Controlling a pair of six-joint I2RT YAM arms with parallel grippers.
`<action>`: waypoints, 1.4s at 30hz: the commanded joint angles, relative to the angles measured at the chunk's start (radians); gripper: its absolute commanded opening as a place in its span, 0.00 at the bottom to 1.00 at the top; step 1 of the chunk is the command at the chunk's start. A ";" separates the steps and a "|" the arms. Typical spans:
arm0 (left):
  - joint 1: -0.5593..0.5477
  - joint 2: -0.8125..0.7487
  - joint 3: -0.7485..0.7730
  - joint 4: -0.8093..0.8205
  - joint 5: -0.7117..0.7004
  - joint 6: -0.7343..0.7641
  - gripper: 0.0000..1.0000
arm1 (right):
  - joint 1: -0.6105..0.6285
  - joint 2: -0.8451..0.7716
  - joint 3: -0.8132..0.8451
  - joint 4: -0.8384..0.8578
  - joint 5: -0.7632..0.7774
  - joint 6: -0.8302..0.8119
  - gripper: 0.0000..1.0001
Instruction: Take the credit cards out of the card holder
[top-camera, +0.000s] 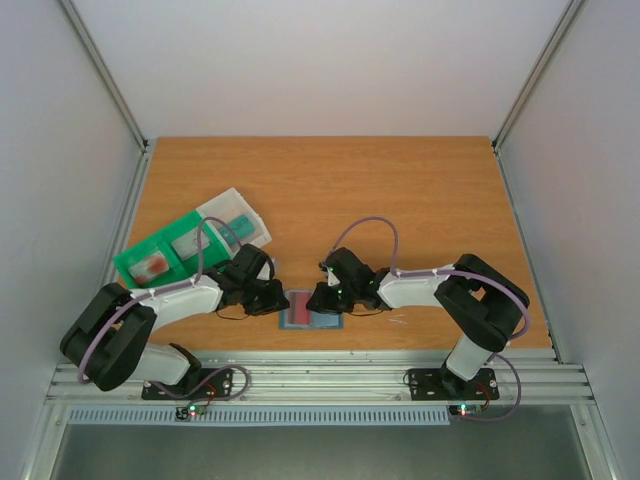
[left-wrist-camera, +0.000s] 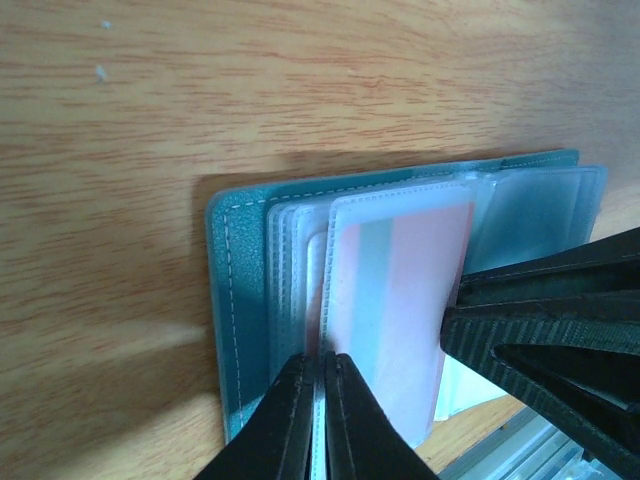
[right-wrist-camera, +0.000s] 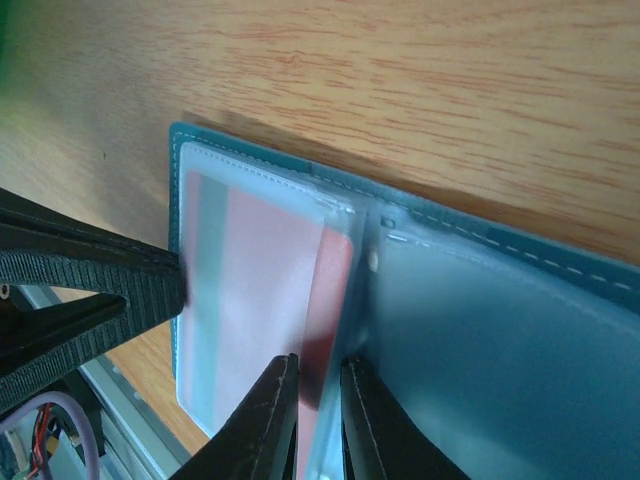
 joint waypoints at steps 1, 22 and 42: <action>-0.006 0.020 -0.038 0.040 -0.018 0.000 0.05 | 0.005 0.032 -0.022 0.052 -0.006 0.017 0.15; -0.006 0.049 -0.045 0.025 -0.050 0.011 0.06 | -0.014 -0.030 -0.087 0.081 0.019 0.000 0.04; -0.007 -0.008 -0.064 0.028 -0.016 -0.028 0.07 | -0.023 -0.040 -0.086 0.080 -0.005 0.004 0.09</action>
